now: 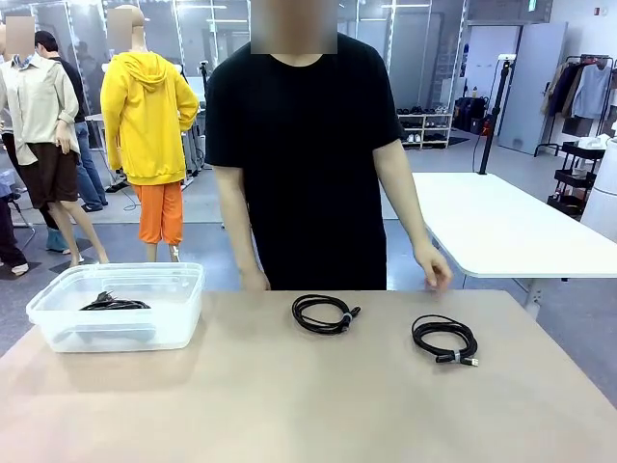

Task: Organize and store the cables.
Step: Place the USB Extension Cable into the Organizing box.

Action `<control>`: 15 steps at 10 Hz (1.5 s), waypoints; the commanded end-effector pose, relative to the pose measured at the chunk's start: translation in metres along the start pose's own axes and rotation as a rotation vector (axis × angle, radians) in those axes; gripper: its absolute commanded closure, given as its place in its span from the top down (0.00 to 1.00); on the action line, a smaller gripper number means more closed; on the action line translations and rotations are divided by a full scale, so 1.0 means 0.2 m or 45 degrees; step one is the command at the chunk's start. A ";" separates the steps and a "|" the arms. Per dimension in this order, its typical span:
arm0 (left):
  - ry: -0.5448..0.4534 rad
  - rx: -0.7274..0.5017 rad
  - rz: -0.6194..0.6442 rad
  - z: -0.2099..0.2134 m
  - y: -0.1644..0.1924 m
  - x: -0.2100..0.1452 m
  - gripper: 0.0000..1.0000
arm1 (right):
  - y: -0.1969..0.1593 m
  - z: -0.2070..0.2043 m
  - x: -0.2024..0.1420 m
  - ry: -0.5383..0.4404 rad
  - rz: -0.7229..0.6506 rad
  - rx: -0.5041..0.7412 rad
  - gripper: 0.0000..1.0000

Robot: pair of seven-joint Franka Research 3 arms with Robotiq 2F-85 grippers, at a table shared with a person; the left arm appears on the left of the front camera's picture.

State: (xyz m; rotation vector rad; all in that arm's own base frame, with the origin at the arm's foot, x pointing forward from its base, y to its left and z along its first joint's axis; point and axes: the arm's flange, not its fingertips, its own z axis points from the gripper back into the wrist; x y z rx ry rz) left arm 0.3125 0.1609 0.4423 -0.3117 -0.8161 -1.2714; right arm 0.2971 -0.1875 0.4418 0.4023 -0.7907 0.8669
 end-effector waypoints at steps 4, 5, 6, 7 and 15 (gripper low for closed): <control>0.000 0.009 -0.017 0.01 -0.01 0.00 1.00 | 0.13 -0.61 0.76 0.337 0.021 -0.037 1.00; 0.000 0.009 -0.017 0.01 -0.01 0.00 1.00 | 0.15 -0.73 0.86 0.373 0.030 -0.050 1.00; 0.000 0.009 -0.017 0.01 -0.01 0.00 1.00 | 0.18 -0.86 0.93 0.399 0.042 -0.050 1.00; 0.000 0.009 -0.017 0.01 -0.01 0.00 1.00 | 0.20 -0.98 0.98 0.430 0.045 -0.055 1.00; 0.000 0.009 -0.017 0.01 -0.01 0.00 1.00 | 0.24 -1.17 1.00 0.485 0.113 -0.015 1.00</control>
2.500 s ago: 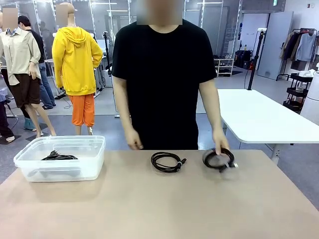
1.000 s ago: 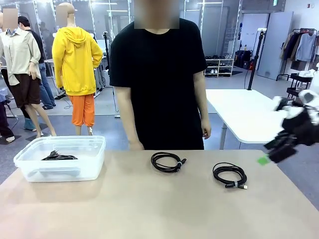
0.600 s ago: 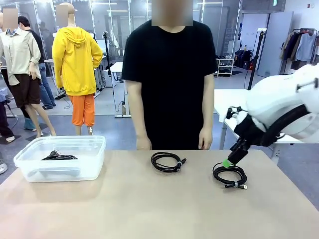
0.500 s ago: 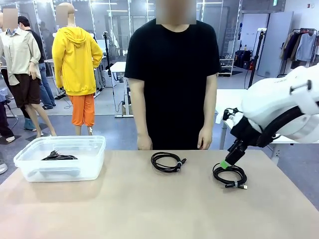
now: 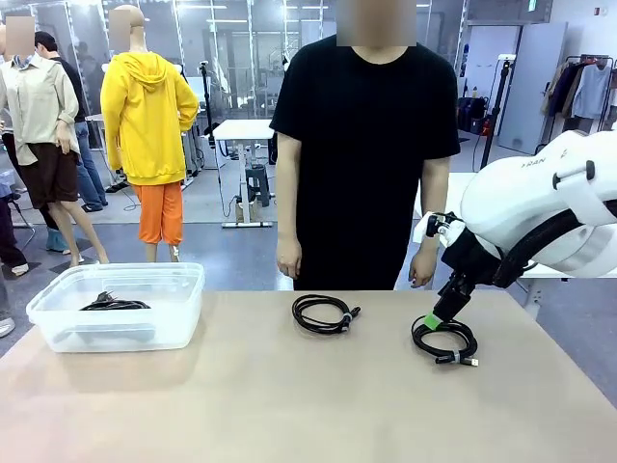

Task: Organize and store the cables.
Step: Place the USB Extension Cable into the Organizing box.

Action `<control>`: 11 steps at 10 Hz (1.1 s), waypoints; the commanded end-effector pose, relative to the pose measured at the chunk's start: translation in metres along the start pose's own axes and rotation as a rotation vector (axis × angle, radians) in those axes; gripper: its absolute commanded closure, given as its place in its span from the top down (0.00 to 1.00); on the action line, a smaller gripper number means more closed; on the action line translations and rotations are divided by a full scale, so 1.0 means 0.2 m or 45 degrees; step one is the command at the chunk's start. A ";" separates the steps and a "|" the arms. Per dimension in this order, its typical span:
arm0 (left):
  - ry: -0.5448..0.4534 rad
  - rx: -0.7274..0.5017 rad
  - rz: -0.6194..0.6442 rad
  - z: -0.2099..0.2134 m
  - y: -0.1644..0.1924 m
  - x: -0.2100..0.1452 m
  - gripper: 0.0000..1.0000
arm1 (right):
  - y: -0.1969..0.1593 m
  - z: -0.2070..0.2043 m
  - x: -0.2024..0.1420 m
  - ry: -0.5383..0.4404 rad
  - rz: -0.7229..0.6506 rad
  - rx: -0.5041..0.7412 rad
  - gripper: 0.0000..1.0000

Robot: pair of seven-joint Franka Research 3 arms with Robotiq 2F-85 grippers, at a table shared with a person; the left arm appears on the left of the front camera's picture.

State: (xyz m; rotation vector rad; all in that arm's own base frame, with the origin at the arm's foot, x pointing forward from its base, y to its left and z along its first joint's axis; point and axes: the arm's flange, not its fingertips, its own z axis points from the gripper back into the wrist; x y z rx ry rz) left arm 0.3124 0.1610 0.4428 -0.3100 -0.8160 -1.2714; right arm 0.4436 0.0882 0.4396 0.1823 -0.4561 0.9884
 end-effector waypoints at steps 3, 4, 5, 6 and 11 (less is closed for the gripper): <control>-0.001 0.007 -0.016 0.00 -0.01 0.00 1.00 | 0.01 0.01 0.00 -0.008 -0.003 -0.004 1.00; -0.001 0.007 -0.016 0.00 -0.01 0.00 1.00 | 0.01 0.01 0.00 -0.008 -0.003 -0.004 1.00; -0.001 0.007 -0.016 0.00 -0.01 0.00 1.00 | 0.00 0.00 0.00 -0.002 -0.002 0.002 1.00; -0.001 0.007 -0.016 0.00 -0.01 0.00 1.00 | -0.03 -0.04 0.06 0.001 -0.068 -0.011 1.00; -0.001 0.007 -0.016 0.00 -0.01 0.00 1.00 | -0.09 -0.40 0.55 0.205 -0.385 -0.109 1.00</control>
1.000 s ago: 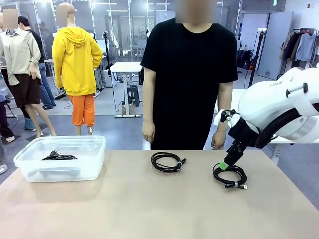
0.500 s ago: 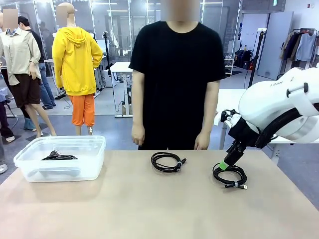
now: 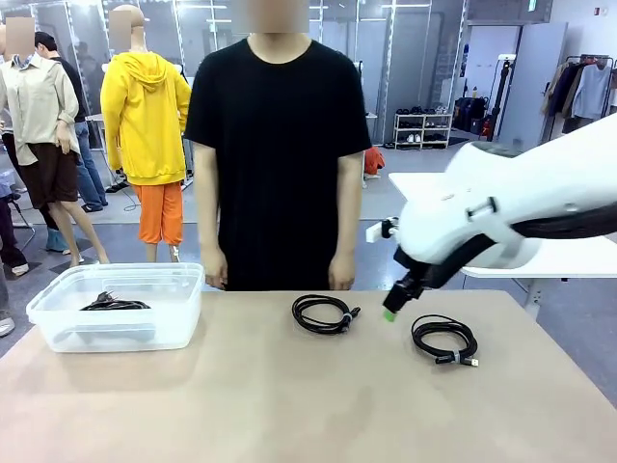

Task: Organize and store the cables.
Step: Place the USB Extension Cable into the Organizing box.

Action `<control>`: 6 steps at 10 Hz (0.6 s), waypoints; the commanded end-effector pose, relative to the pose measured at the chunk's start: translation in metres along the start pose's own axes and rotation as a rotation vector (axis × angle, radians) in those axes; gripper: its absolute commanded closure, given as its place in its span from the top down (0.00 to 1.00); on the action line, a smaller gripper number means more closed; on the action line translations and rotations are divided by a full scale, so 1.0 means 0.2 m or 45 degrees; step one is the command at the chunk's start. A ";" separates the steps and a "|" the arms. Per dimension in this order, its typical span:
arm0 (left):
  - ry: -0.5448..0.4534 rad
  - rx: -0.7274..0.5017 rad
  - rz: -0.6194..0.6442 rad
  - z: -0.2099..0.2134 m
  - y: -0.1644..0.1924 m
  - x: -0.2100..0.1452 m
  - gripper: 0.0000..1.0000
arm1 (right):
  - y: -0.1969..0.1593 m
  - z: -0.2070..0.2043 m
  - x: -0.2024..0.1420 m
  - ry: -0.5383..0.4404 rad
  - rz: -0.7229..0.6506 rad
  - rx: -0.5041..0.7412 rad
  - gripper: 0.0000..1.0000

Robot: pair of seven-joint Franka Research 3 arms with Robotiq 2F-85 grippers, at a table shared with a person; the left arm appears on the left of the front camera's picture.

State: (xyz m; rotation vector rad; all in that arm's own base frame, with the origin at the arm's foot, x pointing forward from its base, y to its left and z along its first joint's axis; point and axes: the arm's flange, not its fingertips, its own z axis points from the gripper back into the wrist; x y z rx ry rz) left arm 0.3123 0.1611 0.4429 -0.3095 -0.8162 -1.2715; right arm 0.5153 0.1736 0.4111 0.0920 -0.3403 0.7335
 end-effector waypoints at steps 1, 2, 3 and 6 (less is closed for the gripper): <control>-0.001 0.007 -0.016 0.00 -0.01 0.00 1.00 | 0.02 -0.05 0.23 0.069 -0.106 -0.034 1.00; -0.001 0.007 -0.016 0.00 -0.01 0.00 1.00 | 0.03 -0.09 0.34 0.104 -0.117 -0.039 1.00; -0.001 0.007 -0.016 0.00 -0.01 0.00 1.00 | 0.07 -0.14 0.42 0.134 -0.116 -0.108 1.00; -0.001 0.007 -0.016 0.00 -0.01 0.00 1.00 | 0.06 -0.24 0.56 0.157 -0.176 -0.054 1.00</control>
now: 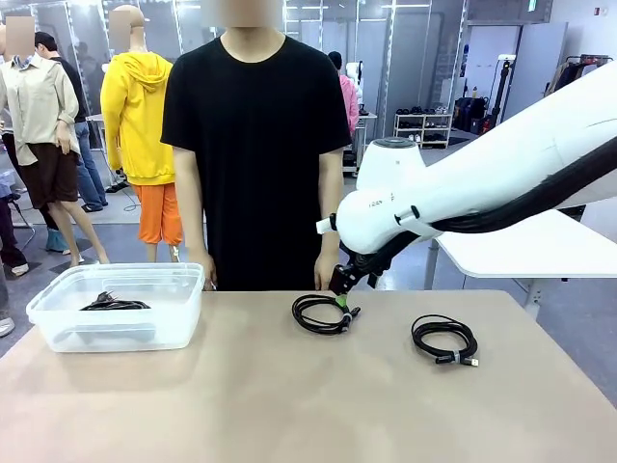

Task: Organize and store the cables.
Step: Place the USB Extension Cable into the Organizing box.

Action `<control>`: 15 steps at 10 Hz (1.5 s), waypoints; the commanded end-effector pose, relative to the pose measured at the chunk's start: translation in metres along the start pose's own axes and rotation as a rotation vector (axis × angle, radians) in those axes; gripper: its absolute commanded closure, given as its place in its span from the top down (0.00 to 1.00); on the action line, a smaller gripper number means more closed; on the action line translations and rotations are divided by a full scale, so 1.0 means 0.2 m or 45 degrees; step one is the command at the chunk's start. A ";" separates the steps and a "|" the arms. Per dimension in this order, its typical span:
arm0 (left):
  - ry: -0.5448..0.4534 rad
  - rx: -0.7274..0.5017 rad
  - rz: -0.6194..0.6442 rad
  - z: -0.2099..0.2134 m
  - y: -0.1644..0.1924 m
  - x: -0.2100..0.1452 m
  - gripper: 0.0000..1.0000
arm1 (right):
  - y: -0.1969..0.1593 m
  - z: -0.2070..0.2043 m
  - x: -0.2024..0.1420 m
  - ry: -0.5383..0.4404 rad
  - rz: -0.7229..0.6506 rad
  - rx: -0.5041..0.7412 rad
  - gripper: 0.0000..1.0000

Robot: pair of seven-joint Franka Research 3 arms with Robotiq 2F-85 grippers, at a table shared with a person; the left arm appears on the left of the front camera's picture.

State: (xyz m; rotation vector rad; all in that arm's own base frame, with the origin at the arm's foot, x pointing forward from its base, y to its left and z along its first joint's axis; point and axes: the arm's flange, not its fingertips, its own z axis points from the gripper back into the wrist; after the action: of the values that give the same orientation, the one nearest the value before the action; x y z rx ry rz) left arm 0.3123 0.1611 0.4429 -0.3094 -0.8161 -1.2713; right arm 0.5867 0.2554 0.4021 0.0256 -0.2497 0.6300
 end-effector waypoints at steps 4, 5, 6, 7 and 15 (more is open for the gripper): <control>-0.002 0.007 -0.016 0.00 -0.01 0.00 1.00 | -0.04 -0.11 0.19 0.092 -0.266 -0.026 1.00; -0.002 0.007 -0.016 0.00 -0.01 0.00 1.00 | -0.05 -0.15 0.20 0.101 -0.383 -0.062 1.00; -0.002 0.007 -0.016 0.00 -0.01 0.00 1.00 | -0.06 -0.19 0.22 0.109 -0.555 -0.076 1.00; -0.002 0.007 -0.016 0.00 -0.01 0.00 1.00 | -0.07 -0.23 0.24 0.158 -0.712 -0.170 1.00; -0.002 0.007 -0.016 0.00 -0.01 0.00 1.00 | -0.13 -0.54 0.25 0.136 -1.045 -0.143 1.00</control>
State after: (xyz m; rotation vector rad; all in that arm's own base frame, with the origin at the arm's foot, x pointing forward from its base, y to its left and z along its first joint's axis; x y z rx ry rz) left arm 0.3123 0.1612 0.4429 -0.3093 -0.8160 -1.2709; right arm 0.6613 0.2706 0.3080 -0.0299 -0.1409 -0.1570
